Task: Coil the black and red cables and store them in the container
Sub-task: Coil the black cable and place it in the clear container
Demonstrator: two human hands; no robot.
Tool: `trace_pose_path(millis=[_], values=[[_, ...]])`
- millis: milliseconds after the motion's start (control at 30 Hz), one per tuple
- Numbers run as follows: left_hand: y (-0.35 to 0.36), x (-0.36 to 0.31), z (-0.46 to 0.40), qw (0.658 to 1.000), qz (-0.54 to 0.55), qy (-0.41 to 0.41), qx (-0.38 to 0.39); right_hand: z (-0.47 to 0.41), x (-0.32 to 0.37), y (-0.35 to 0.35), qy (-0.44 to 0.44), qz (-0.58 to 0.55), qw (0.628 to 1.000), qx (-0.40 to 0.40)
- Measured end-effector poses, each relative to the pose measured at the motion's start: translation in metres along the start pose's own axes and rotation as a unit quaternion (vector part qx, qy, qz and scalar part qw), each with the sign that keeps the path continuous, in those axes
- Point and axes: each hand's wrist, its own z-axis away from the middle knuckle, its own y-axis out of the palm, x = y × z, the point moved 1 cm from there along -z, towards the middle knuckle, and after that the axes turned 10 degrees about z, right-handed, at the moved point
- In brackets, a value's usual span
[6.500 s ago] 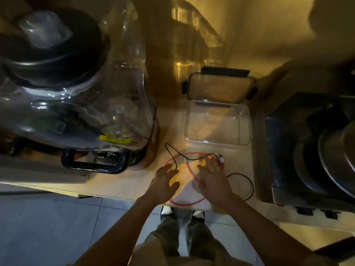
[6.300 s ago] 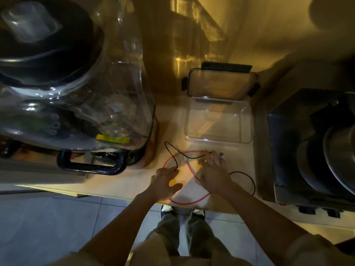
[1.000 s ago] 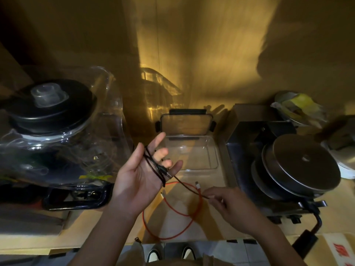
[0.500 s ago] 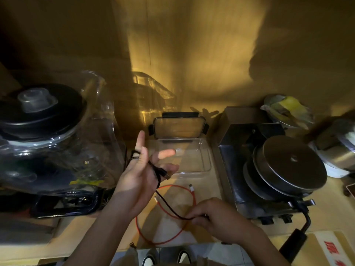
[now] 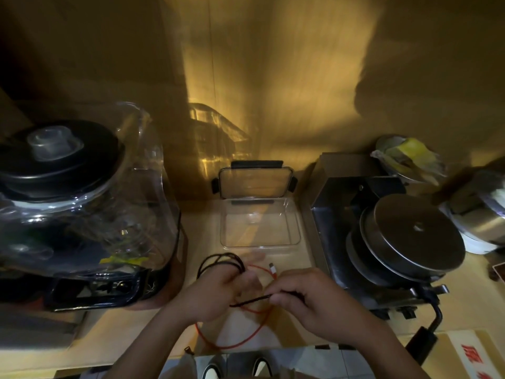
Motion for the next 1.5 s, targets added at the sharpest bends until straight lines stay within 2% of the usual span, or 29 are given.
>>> trace_pose_path(millis=[100, 233, 333, 567, 667, 867, 967, 1033, 1100, 1200, 1267, 1300, 1367, 1433, 1500], values=[[0.01, -0.005, 0.003, 0.994, 0.051, -0.019, 0.09, -0.002, 0.001, -0.002, 0.019, -0.033, 0.999, -0.032], [0.015, -0.011, 0.01, 0.979, 0.166, -0.068, 0.096, -0.003, -0.004, -0.002, 0.029, -0.044, 0.996, -0.073], [0.018, -0.01, 0.011, 0.961, 0.234, -0.078, 0.127, -0.004, -0.005, 0.002, 0.031, -0.04, 0.994, -0.095], [0.016, -0.003, 0.009, 0.938, 0.313, -0.069, 0.13, -0.008, -0.005, 0.012, 0.051, -0.052, 0.983, -0.169], [0.013, -0.005, 0.01, 0.901, 0.399, -0.069, 0.158, -0.012, -0.005, 0.017, 0.077, -0.079, 0.973, -0.203], [0.011, -0.017, 0.009, 0.773, 0.569, -0.048, 0.277, -0.022, 0.008, 0.041, 0.123, -0.205, 0.946, -0.218], [0.013, -0.021, 0.007, 0.741, 0.598, -0.033, 0.303, -0.027, 0.015, 0.045, 0.133, -0.278, 0.927, -0.214], [0.013, -0.023, 0.006, 0.729, 0.609, -0.022, 0.313, -0.028, 0.019, 0.047, 0.149, -0.356, 0.9, -0.202], [0.012, -0.022, 0.005, 0.726, 0.612, -0.019, 0.313, -0.027, 0.024, 0.049, 0.164, -0.445, 0.862, -0.18], [0.011, -0.017, 0.004, 0.72, 0.62, -0.026, 0.311, -0.028, 0.026, 0.058, 0.191, -0.567, 0.782, -0.174], [0.009, -0.013, 0.002, 0.712, 0.632, -0.04, 0.304, -0.029, 0.028, 0.065, 0.229, -0.592, 0.748, -0.193], [0.009, -0.011, 0.002, 0.715, 0.635, -0.048, 0.289, -0.029, 0.029, 0.068, 0.245, -0.581, 0.75, -0.202], [0.008, -0.007, 0.001, 0.744, 0.629, -0.062, 0.219, -0.03, 0.031, 0.071, 0.256, -0.542, 0.773, -0.207], [0.008, -0.007, 0.002, 0.793, 0.595, -0.084, 0.102, -0.029, 0.026, 0.07, 0.246, -0.533, 0.782, -0.209], [0.01, -0.007, 0.002, 0.829, 0.548, -0.11, -0.016, -0.028, 0.021, 0.069, 0.237, -0.551, 0.774, -0.202]])
